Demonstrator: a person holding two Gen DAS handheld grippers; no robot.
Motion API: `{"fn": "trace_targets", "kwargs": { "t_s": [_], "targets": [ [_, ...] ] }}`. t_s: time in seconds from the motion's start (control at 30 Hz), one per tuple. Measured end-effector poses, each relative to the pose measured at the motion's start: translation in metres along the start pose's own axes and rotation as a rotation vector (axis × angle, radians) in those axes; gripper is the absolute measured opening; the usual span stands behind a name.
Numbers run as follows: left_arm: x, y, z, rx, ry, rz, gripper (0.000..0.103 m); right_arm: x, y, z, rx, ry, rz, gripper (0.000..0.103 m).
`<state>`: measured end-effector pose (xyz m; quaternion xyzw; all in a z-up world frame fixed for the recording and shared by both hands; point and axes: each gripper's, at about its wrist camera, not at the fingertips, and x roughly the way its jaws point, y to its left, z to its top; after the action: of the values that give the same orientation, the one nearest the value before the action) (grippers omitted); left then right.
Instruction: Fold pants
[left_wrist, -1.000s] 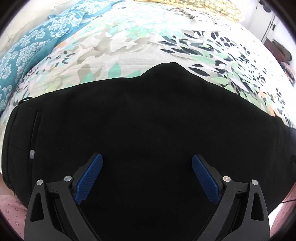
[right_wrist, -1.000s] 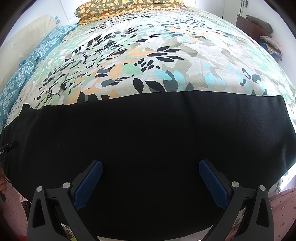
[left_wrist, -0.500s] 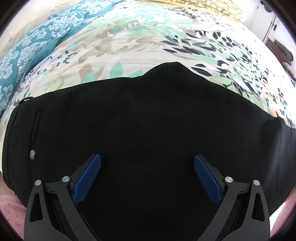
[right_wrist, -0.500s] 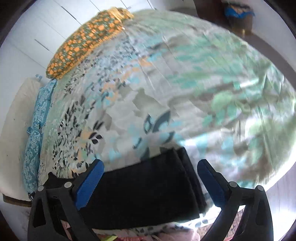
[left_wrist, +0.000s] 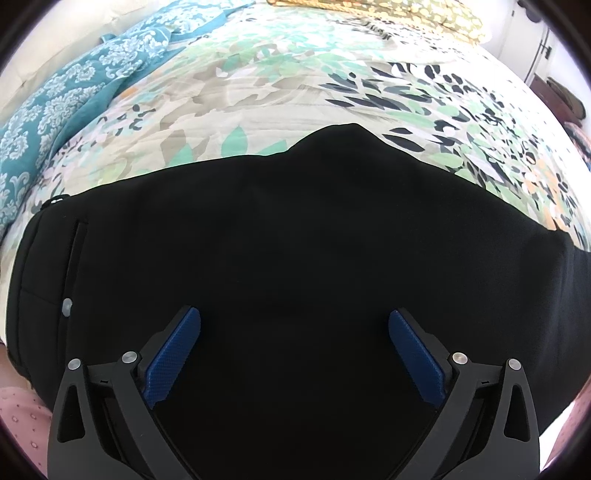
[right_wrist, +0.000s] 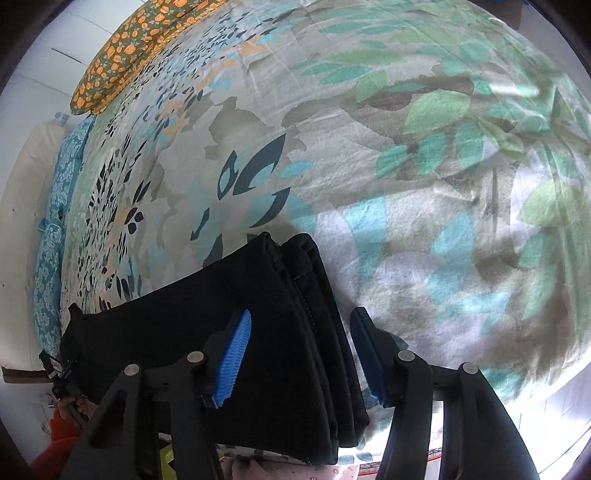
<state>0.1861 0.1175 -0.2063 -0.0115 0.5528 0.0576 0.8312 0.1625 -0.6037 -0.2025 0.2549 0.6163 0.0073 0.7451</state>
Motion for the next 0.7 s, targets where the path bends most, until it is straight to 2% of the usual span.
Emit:
{"fn": "trace_targets", "kwargs": {
  "t_s": [0.03, 0.1, 0.2, 0.27, 0.5, 0.7],
  "targets": [
    [0.000, 0.000, 0.000, 0.000, -0.001, 0.002, 0.103, 0.002, 0.001, 0.000, -0.010, -0.005, -0.007, 0.047],
    [0.000, 0.000, 0.000, 0.001, -0.003, 0.004, 0.103, 0.004, 0.002, -0.003, -0.031, -0.009, -0.030, 0.032],
    [0.000, 0.000, -0.001, 0.003, -0.005, 0.004, 0.103, -0.004, 0.003, -0.005, -0.041, -0.023, -0.028, 0.018],
    [0.000, 0.000, -0.001, 0.003, -0.007, 0.005, 0.103, -0.014, 0.008, -0.008, -0.049, -0.036, -0.009, 0.014],
    [0.000, 0.000, 0.000, -0.003, -0.002, 0.004, 0.103, -0.053, 0.040, -0.019, -0.043, -0.096, 0.156, 0.013],
    [0.000, 0.001, 0.001, -0.015, 0.010, 0.000, 0.102, -0.062, 0.127, -0.042, -0.111, -0.096, 0.398, 0.013]
  ]
}}
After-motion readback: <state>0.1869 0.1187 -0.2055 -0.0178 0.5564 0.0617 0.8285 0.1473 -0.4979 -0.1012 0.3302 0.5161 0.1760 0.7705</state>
